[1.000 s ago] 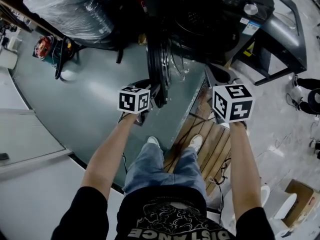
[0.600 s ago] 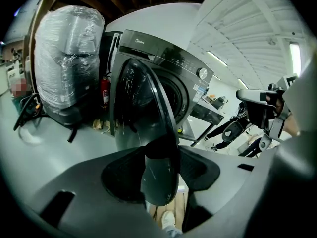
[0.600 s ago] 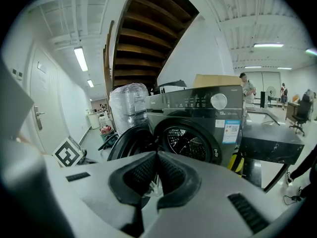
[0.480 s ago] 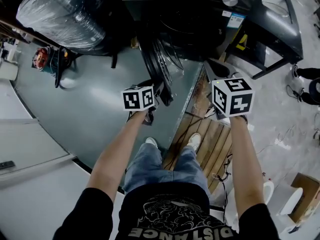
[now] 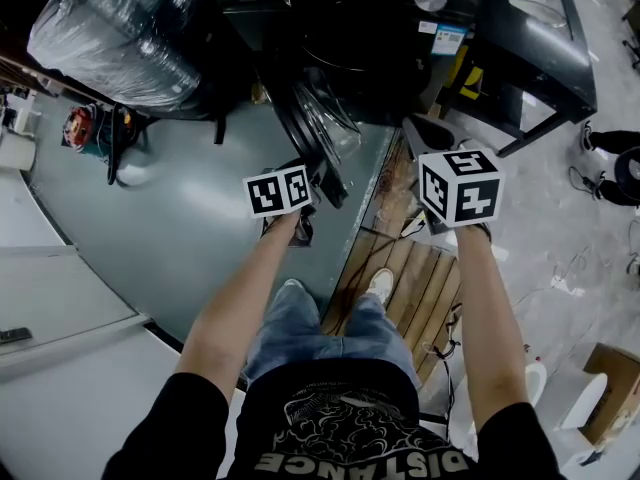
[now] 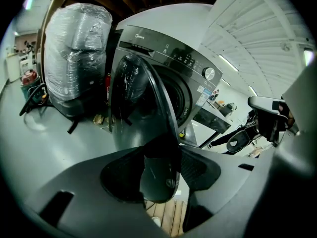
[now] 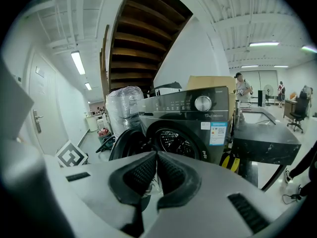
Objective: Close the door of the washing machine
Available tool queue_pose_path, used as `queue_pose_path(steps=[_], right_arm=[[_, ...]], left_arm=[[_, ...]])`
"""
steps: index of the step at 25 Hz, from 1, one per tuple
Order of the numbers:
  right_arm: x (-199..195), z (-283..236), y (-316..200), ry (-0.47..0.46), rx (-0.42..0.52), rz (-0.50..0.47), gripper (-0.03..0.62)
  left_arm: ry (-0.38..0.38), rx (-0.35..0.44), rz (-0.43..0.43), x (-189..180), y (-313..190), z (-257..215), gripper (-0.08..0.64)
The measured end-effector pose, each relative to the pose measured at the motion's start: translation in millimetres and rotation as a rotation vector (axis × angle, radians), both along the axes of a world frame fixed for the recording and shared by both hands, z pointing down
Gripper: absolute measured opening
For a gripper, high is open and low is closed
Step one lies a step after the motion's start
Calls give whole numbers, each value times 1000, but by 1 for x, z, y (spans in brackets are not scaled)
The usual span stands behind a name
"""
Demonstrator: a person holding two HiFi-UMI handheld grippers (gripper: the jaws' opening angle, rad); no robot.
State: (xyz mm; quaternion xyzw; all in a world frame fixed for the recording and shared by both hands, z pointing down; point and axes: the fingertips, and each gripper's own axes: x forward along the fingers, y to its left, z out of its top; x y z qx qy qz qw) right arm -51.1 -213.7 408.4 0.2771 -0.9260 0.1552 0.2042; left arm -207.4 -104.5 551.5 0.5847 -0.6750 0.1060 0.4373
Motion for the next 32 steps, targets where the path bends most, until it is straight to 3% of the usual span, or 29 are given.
queue_pose_path(steps=[20, 32], right_arm=[[67, 2, -41, 9, 7, 70, 23], [101, 18, -64, -45, -38, 125, 23]], left_arm=[[151, -53, -100, 47, -79, 10, 264], [214, -63, -187, 66, -125, 13, 282]])
